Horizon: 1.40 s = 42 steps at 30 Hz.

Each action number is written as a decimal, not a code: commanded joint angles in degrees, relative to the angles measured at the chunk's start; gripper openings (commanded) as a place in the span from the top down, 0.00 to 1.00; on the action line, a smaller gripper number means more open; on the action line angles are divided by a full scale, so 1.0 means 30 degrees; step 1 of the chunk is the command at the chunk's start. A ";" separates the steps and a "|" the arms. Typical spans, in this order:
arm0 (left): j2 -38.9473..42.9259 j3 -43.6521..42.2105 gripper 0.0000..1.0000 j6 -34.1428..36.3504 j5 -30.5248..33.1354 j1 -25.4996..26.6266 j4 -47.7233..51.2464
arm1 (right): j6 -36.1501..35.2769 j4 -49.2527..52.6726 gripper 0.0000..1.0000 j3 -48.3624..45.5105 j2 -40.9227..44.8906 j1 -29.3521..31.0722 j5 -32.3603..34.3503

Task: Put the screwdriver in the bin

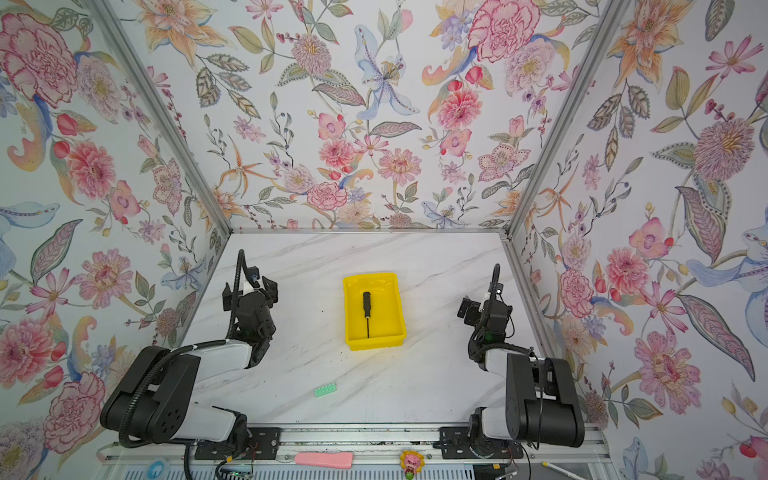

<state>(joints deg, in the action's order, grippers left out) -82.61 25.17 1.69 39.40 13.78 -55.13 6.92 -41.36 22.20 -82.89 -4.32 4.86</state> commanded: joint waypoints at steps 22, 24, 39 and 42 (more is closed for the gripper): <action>-0.1406 -0.3138 0.01 -0.1063 -0.4958 -0.2308 -0.5527 | -0.2877 -0.6823 0.01 -0.1537 -0.1995 0.1882 -0.0640; -0.1409 -0.3141 0.01 -0.1063 -0.4973 -0.2293 -0.5517 | -0.2878 -0.6833 0.01 -0.1532 -0.1959 0.1915 -0.0603; -0.1438 -0.3116 0.01 -0.1070 -0.4959 -0.2291 -0.5499 | -0.2863 -0.7066 0.01 -0.1685 -0.1886 0.1908 -0.0610; -0.1413 -0.3116 0.01 -0.1081 -0.4990 -0.2295 -0.5473 | -0.2863 -0.7045 0.01 -0.1671 -0.1892 0.1930 -0.0597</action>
<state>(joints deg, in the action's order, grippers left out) -86.91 15.73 -0.47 25.43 7.38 -69.76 -0.69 -59.51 17.82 -88.62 1.02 2.42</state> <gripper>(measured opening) 0.991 0.992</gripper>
